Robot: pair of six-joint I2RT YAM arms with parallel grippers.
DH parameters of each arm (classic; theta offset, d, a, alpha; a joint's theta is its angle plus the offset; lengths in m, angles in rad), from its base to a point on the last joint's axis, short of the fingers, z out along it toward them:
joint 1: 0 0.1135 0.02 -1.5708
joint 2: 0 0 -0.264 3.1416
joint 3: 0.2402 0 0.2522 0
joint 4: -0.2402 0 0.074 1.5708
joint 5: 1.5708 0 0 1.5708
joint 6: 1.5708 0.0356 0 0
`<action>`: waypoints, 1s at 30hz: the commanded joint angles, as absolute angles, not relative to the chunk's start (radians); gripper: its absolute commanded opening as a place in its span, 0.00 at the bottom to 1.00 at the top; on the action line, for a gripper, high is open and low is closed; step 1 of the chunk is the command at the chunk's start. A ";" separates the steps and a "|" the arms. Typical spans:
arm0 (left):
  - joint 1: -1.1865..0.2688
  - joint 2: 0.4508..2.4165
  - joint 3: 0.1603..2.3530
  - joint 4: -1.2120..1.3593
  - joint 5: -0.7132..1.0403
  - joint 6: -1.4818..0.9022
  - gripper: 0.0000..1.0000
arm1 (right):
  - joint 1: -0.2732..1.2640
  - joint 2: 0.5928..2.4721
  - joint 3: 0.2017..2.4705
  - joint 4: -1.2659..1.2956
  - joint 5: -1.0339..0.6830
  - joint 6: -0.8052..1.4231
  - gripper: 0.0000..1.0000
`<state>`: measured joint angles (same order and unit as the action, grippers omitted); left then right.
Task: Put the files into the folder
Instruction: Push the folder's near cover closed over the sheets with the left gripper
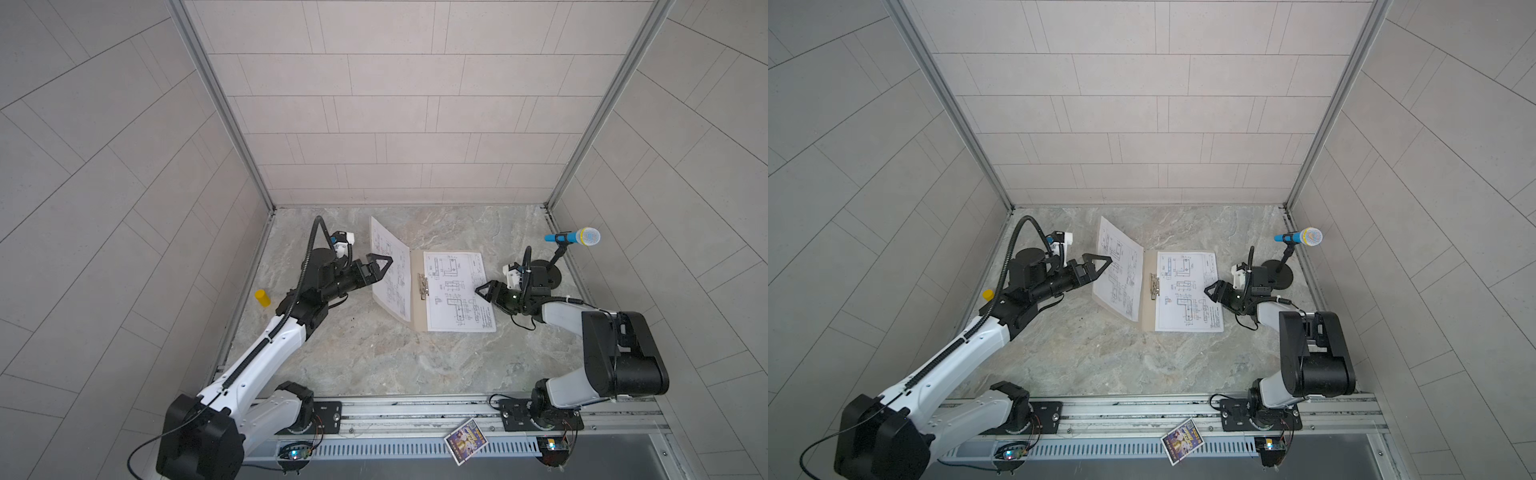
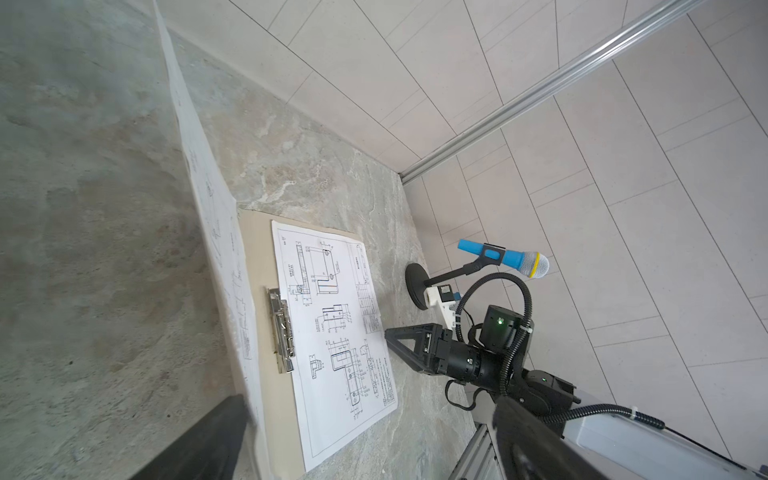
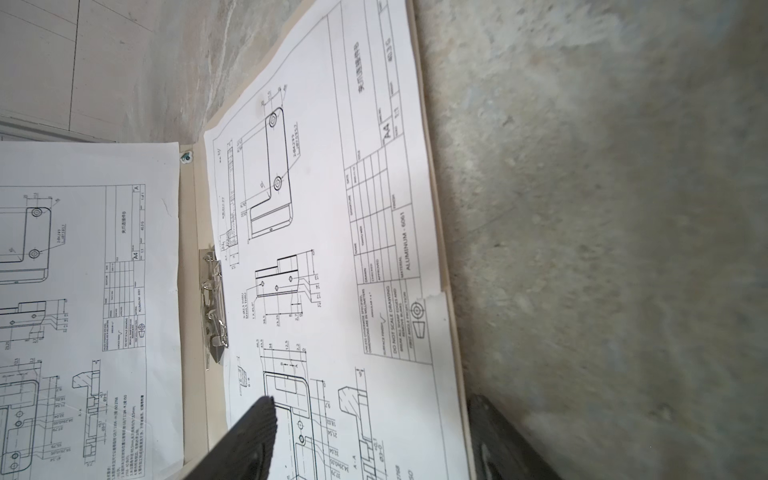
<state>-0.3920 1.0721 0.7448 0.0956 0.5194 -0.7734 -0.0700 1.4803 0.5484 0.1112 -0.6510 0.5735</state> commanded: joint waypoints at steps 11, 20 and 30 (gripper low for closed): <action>-0.663 1.292 0.923 0.172 0.436 -0.679 1.00 | -0.062 1.501 0.521 -0.023 -0.644 0.580 0.73; -0.822 1.537 1.099 0.182 0.458 -0.603 1.00 | -0.062 1.502 0.533 -0.057 -0.638 0.563 0.73; -0.873 1.723 1.191 0.225 0.514 -0.630 1.00 | -0.087 1.440 0.577 -0.166 -0.540 0.540 0.73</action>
<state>-0.8581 1.7195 1.1255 0.1825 0.4885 -0.6384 -0.0734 1.4513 0.5800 -0.0261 -0.6151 0.5503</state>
